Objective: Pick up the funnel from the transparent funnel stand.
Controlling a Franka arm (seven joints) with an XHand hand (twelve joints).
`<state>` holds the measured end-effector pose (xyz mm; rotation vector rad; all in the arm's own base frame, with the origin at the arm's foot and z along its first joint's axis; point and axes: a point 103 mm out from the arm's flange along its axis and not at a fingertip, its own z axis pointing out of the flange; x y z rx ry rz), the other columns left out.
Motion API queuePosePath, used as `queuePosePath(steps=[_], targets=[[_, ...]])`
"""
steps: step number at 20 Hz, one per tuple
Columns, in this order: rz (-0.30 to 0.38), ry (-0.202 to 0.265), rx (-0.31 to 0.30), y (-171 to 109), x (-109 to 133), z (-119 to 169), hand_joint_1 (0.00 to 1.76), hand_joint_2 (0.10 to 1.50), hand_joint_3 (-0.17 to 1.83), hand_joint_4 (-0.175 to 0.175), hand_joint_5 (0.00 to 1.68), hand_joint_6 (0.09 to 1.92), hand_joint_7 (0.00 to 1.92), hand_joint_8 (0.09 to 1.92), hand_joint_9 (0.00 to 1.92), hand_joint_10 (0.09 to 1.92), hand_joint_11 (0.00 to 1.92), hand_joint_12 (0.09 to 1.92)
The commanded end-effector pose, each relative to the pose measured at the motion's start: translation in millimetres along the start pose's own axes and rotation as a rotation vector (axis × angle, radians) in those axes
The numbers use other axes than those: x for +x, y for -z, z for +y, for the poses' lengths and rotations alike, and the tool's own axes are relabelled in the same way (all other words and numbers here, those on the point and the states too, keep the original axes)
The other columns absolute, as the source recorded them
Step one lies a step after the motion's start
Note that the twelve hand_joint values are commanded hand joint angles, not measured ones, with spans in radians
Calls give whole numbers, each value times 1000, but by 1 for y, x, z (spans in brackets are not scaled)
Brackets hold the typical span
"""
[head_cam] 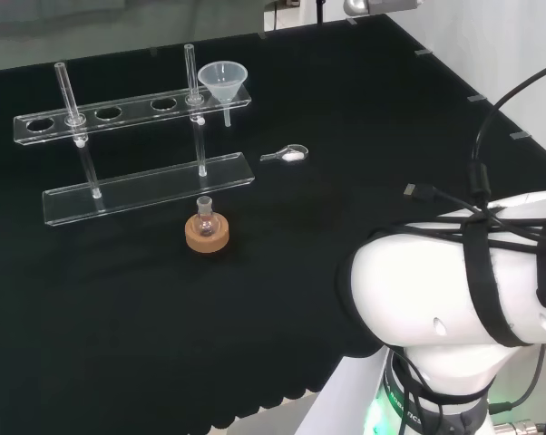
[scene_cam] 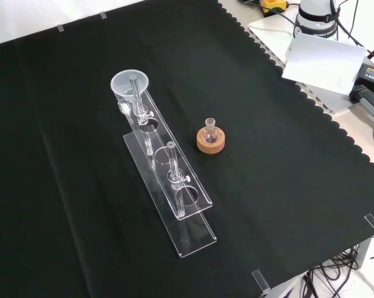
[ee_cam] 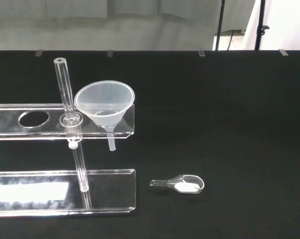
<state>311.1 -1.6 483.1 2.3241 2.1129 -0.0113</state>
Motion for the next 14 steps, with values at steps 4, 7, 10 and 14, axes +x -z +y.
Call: queuePosePath(steps=[4,7,10,14], targets=[[9,-24,0,-5,0,10,0,1132,463,29,197,87,1,421,112,592,0,1266],[4,-37,22,-5,2,16,0,1133,461,28,200,87,1,422,112,592,0,1266],[3,-45,45,-13,6,31,0,1133,459,28,202,87,1,424,112,592,0,1266],[2,-55,43,-23,6,37,0,1133,455,27,205,87,1,425,113,593,0,1265]])
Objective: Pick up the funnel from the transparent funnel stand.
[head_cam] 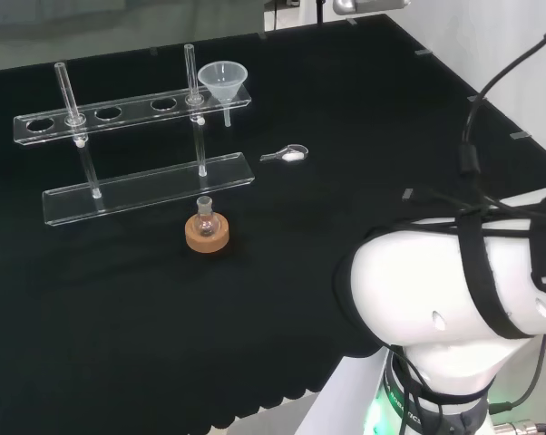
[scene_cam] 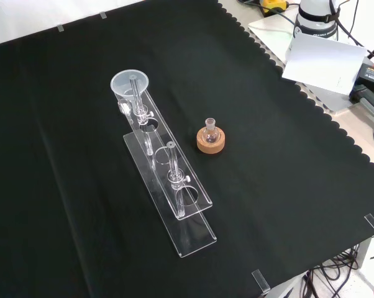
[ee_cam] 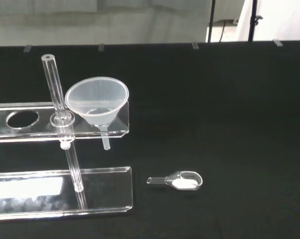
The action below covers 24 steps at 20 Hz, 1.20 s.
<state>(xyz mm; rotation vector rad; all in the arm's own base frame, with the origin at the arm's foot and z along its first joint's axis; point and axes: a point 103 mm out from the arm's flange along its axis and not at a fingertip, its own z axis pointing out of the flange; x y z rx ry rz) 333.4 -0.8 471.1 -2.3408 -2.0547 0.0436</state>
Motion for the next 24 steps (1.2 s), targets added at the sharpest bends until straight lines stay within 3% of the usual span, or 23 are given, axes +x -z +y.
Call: queuePosePath(steps=[1,7,24], targets=[[-4,-20,9,-12,4,17,0,1133,454,27,206,87,1,426,114,593,0,1265],[-14,-9,25,-19,13,35,0,1129,445,24,211,87,4,429,119,595,0,1263],[-41,91,98,-52,44,116,18,1110,388,14,217,87,13,445,123,605,0,1244]])
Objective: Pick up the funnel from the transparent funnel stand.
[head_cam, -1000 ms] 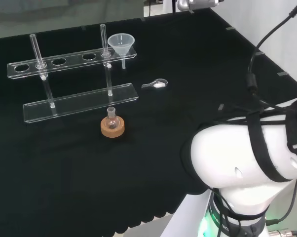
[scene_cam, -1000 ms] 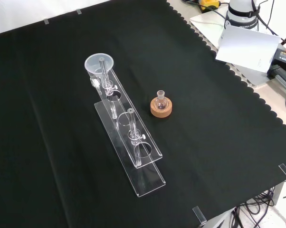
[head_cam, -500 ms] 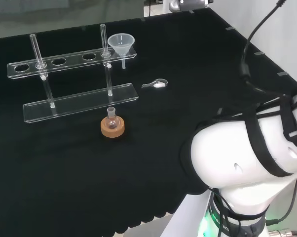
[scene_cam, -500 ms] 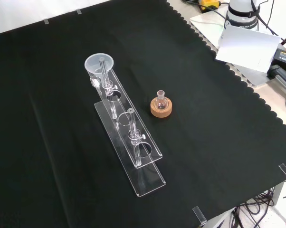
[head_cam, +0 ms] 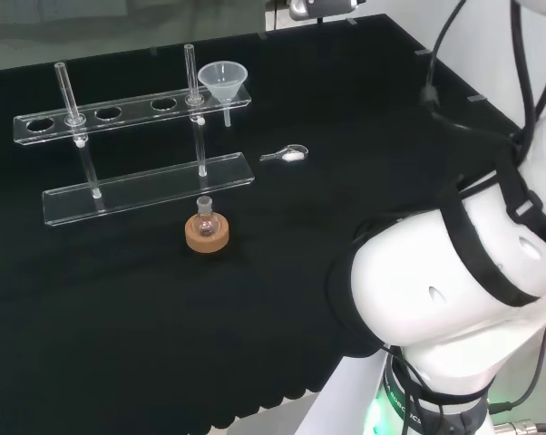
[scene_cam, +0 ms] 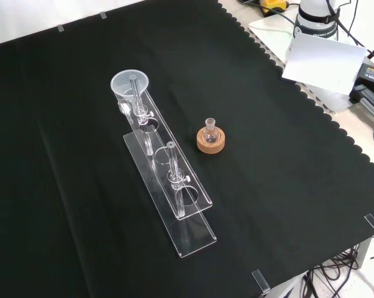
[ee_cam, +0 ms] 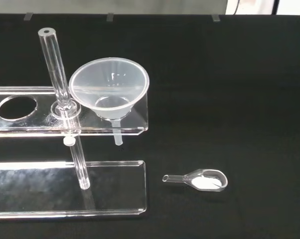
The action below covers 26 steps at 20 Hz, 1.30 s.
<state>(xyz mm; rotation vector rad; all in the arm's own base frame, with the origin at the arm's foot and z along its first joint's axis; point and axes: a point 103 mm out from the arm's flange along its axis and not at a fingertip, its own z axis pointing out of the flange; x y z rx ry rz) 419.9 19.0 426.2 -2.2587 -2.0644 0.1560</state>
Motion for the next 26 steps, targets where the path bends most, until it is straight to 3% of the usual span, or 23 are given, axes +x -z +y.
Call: queuePosePath(steps=[1,7,14,21,26], targets=[[-22,56,17,-11,12,37,34,1105,378,14,216,87,13,447,122,607,0,1241],[-39,96,51,-21,14,62,133,1045,327,12,196,87,20,459,122,623,0,1227],[-72,136,162,-39,22,80,413,890,246,11,193,87,24,481,111,646,0,1244],[-66,147,236,-56,29,87,444,828,223,6,206,87,0,520,131,720,0,1477],[-85,147,289,-68,28,94,508,761,191,11,155,87,0,282,23,783,2,1558]])
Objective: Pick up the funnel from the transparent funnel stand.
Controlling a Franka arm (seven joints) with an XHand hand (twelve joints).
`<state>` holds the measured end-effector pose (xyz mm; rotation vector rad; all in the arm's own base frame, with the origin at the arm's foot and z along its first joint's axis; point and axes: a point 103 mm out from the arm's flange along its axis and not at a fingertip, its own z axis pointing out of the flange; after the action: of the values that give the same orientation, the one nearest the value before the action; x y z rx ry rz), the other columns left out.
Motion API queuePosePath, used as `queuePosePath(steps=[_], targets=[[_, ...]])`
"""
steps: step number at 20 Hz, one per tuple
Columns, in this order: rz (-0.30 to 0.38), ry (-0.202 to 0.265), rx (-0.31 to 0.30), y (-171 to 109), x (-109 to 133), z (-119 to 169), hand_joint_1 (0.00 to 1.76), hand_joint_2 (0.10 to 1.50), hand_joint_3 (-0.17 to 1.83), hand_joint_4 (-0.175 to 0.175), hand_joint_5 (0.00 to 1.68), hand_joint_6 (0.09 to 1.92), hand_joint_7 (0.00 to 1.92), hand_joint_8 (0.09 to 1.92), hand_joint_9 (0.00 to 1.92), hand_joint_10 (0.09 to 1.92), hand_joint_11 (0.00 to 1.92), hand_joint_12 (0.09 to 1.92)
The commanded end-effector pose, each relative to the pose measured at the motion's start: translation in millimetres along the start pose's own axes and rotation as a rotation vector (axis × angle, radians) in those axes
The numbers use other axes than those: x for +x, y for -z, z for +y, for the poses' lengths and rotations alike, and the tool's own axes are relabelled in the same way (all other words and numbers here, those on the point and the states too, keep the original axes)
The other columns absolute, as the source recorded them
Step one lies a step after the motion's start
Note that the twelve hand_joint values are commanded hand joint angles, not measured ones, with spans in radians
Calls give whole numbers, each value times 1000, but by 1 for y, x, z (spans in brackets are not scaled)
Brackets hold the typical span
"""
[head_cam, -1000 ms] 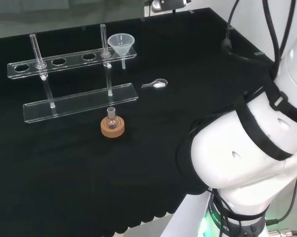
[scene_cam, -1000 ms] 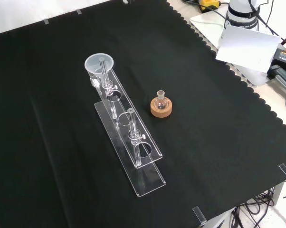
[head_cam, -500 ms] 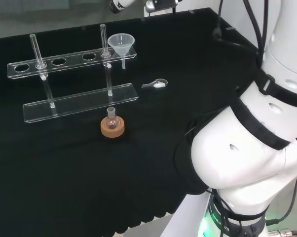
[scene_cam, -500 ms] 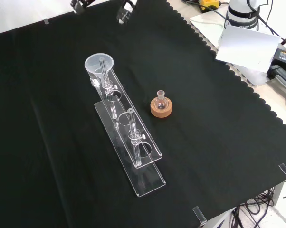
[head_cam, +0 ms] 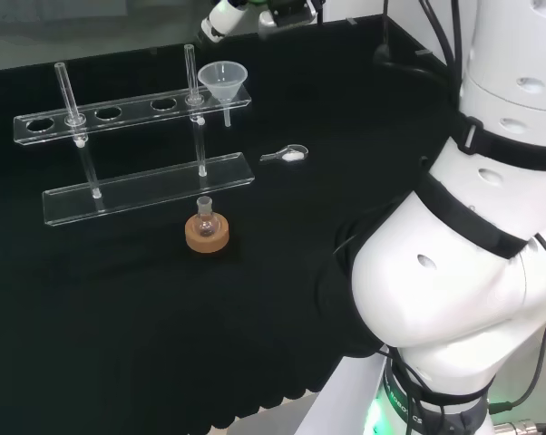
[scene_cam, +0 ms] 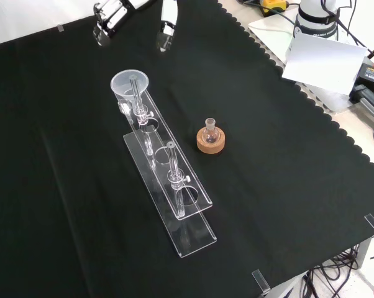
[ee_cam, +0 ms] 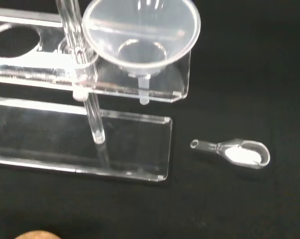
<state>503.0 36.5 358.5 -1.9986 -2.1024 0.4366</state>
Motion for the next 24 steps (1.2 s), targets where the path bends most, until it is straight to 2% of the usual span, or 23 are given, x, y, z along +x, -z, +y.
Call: queuePosePath(steps=[1,4,7,12,16,24], targets=[[-21,8,66,-11,2,10,516,754,187,13,137,87,0,231,11,777,3,1565],[-79,5,99,-16,6,16,553,736,178,17,76,87,0,87,0,699,2,1577],[-99,4,116,-21,11,21,631,713,170,17,26,87,0,87,0,621,2,1580],[-144,-12,124,-25,17,29,720,694,166,17,6,87,0,87,0,595,5,1582],[-134,-20,130,-28,13,33,802,686,170,15,2,87,0,87,0,585,24,1585],[-112,-18,128,-37,10,45,800,688,185,13,0,87,0,87,0,589,36,1581]])
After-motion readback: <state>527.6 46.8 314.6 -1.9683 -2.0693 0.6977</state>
